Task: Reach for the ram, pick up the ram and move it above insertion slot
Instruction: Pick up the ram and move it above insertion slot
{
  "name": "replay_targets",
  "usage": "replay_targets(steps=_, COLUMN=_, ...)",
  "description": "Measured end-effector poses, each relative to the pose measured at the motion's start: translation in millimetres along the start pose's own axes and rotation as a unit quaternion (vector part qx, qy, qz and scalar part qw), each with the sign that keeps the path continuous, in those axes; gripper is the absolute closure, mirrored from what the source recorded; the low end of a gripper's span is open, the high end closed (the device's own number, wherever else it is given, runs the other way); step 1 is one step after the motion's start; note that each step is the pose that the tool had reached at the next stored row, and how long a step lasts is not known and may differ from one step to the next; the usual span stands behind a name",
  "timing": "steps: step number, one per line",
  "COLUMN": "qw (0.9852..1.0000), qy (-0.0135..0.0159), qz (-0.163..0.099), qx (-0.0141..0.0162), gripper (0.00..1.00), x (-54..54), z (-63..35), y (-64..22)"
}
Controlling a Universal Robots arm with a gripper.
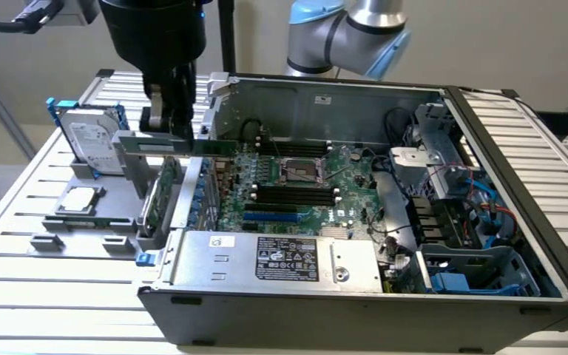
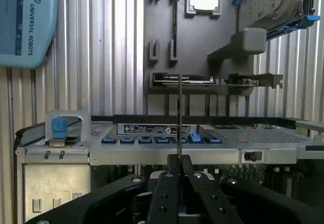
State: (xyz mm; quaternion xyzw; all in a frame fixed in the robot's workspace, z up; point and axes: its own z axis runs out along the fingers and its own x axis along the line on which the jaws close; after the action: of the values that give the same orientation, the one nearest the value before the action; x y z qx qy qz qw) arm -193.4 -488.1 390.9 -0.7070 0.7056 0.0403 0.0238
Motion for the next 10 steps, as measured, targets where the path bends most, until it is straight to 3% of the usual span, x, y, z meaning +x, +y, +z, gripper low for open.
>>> replay_targets(steps=10, qw=1.0, qy=-0.0003, qz=0.0, qx=-0.0001, gripper=0.87, x=-7.4, z=-0.3, y=-43.0)
